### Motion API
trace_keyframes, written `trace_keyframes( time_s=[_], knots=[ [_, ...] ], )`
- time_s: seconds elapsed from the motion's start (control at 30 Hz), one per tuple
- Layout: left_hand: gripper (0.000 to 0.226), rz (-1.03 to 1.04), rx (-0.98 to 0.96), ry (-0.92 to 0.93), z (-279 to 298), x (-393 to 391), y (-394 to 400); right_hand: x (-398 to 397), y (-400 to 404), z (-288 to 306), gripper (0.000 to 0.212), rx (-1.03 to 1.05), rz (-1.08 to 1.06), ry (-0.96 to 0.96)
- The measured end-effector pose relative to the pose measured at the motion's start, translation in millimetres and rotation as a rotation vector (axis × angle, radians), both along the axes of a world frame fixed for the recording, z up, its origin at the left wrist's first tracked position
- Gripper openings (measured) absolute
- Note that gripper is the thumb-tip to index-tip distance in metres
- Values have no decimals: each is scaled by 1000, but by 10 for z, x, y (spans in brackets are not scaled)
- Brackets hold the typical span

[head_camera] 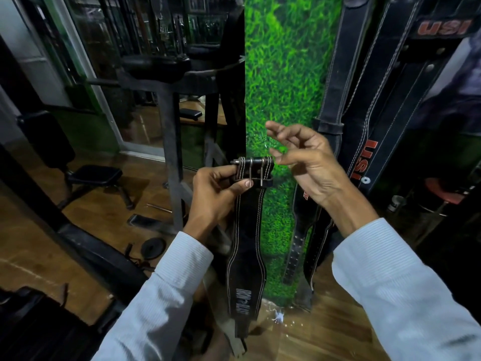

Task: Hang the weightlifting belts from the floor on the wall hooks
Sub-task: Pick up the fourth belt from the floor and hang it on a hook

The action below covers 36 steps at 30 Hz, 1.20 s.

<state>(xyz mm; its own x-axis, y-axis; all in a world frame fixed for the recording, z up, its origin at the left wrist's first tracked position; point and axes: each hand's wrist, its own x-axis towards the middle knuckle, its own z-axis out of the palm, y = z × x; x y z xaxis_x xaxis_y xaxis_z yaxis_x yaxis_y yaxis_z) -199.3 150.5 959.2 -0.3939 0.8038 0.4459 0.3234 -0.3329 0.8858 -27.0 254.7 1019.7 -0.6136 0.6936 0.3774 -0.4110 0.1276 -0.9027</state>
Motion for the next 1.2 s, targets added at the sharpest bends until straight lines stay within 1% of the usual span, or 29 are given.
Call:
trace_keyframes(
  time_s=[0.03, 0.1, 0.13, 0.17, 0.2, 0.27, 0.3, 0.33, 0.37, 0.43, 0.47, 0.5, 0.53, 0.6, 0.7, 0.77, 0.83, 0.93, 1.0, 1.07, 1.13, 1.2],
  knots=[
    [22, 4, -3, -2, 4, -7, 6, 7, 36, -12, 38, -24, -8, -42],
    [21, -10, -6, -12, 3, -20, 35, -6, 101, -23, 15, -9, -95, -301],
    [23, -29, -7, -23, 3, -25, 55, -24, 106, -18, 27, 7, -114, -442],
    [25, -50, -11, -39, -2, -30, 72, -42, 102, -19, 39, 22, -121, -531],
    [27, -69, -15, -56, -1, -37, 91, -62, 102, -8, 41, 35, -137, -542],
    [32, -84, -28, -85, 0, -57, 148, -106, 92, 62, 24, 60, -188, -443],
    [33, -81, -30, -89, 11, -70, 173, -114, 107, 109, 19, 68, -212, -418],
    [34, -75, -33, -91, 25, -79, 199, -121, 127, 158, 21, 75, -231, -436],
    [34, -76, -37, -94, 43, -95, 229, -132, 142, 211, 26, 90, -245, -494],
    [34, -86, -35, -92, 76, -138, 293, -156, 179, 292, 40, 100, -242, -685],
    [34, -91, -30, -88, 108, -161, 315, -169, 177, 327, 44, 73, -224, -751],
    [34, -94, -25, -83, 138, -185, 330, -189, 170, 353, 42, 30, -214, -765],
    [33, -95, -24, -75, 168, -221, 349, -218, 161, 375, 37, 5, -229, -737],
    [29, -117, -28, -52, 218, -304, 387, -275, 156, 412, 27, 63, -333, -605],
    [26, -105, -62, -43, 283, -424, 480, -384, 163, 425, 26, 179, -499, -307],
    [29, -51, -102, -73, 360, -501, 529, -460, 159, 431, 24, 264, -589, -223],
    [32, -2, -51, -81, 502, -593, 532, -523, 172, 460, 22, 282, -644, -140],
    [33, -31, 145, -31, 787, -649, 499, -578, 260, 617, 25, 306, -696, -70],
    [29, -83, 242, 9, 992, -581, 642, -618, 339, 775, 25, 290, -686, -38],
    [26, -63, 299, 73, 1195, -494, 915, -630, 424, 908, 25, 282, -691, -26],
    [30, -24, 334, 99, 1403, -450, 1175, -608, 514, 1023, 27, 269, -713, -23],
    [26, -13, 367, 115, 1654, -410, 1391, -549, 642, 1196, 29, 235, -730, 2]
  ],
)
